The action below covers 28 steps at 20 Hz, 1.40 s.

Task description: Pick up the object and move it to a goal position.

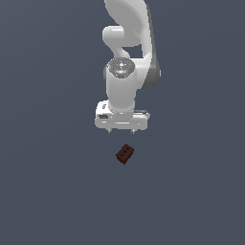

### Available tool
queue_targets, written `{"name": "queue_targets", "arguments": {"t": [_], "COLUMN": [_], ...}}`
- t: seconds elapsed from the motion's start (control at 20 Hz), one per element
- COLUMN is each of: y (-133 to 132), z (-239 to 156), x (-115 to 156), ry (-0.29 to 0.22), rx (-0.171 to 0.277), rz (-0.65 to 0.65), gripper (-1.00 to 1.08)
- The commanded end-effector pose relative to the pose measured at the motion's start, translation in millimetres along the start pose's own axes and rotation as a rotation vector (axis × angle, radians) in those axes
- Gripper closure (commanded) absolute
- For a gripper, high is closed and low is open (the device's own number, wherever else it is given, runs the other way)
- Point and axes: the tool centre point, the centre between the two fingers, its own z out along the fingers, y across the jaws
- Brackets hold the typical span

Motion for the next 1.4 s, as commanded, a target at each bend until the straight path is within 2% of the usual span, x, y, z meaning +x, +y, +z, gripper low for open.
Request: {"name": "queue_targets", "arguments": {"t": [0.0,0.45,0.75,1.05,1.35], "y": [0.0,-20.1,-19.6,-20.1,-20.6], "z": [0.0,-6.2,-4.8,3.3,18.9], "x": [0.0,2.3,2.9,7.2,14.7], "ry": [0.0,0.007,0.007,0.006,0.004], "rx": [0.0,-0.017,-0.016,-0.011,-0.003], "rz": [0.0,-0.033,-0.023,0.035,0.146], "gripper": [-0.92,-0.92,-0.92,-0.92,-0.92]}}
